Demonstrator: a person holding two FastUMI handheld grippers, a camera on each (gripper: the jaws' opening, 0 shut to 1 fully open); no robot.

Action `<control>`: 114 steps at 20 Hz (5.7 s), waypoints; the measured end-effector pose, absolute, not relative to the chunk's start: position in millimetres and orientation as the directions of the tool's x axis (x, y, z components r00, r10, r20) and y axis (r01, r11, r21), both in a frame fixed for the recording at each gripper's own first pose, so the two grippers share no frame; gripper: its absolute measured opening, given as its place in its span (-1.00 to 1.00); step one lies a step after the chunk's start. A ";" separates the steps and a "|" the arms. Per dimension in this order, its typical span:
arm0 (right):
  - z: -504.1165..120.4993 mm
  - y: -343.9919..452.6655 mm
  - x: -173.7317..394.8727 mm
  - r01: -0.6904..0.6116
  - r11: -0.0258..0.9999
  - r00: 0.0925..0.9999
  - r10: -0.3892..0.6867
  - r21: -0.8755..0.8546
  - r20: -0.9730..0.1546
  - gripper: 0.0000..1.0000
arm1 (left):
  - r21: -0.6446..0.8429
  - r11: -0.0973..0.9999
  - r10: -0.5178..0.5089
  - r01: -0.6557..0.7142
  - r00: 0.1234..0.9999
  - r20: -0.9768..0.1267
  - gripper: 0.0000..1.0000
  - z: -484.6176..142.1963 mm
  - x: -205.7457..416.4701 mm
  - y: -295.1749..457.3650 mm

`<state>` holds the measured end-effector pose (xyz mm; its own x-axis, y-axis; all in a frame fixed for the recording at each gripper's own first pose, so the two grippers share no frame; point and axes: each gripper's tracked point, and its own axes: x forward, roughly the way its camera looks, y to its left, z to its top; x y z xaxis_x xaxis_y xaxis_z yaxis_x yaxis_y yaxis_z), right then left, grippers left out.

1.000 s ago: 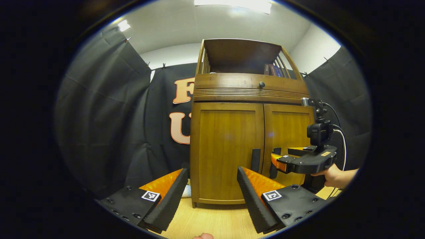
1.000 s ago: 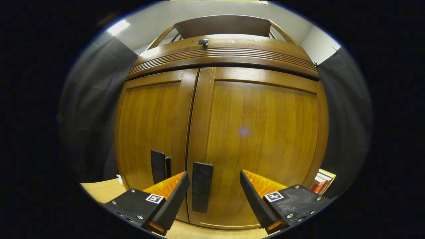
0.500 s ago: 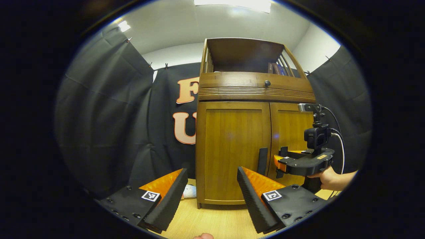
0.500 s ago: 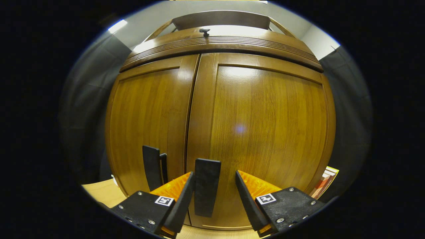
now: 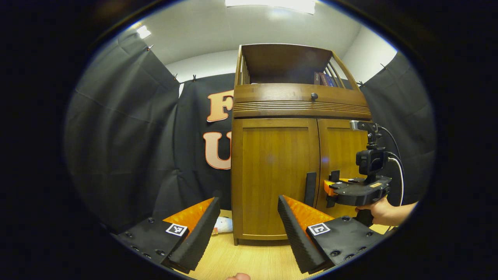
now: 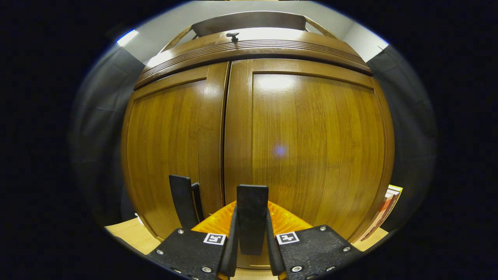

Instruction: Open the right door of the double-door shoe cabinet with the right hand, and open the left door with the left hand.

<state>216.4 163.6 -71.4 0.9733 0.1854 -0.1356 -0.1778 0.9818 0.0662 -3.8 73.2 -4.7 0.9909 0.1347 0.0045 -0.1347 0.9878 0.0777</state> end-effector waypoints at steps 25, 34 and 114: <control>-60.1 143.4 148.5 -0.239 0.969 0.954 0.247 0.068 -0.168 -0.64 | 0.091 0.989 0.113 -0.114 0.993 0.018 0.87 9.3 -48.7 52.0; -50.9 101.6 84.8 -0.248 0.965 0.947 0.260 0.085 -0.190 -0.59 | 0.083 0.995 0.055 -0.055 0.998 0.000 0.87 5.3 -54.0 21.5; -31.0 -220.4 -62.0 0.013 0.999 0.986 -0.005 0.047 -0.164 0.85 | 0.069 0.996 -0.049 0.060 0.987 -0.155 0.88 -74.2 185.6 -75.0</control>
<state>-62.0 -220.4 -31.0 0.9865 -0.0053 -0.1638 0.0132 0.9988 0.0473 185.6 -75.0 -74.2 0.9867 -0.0486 -0.1552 0.0599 0.9958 0.0690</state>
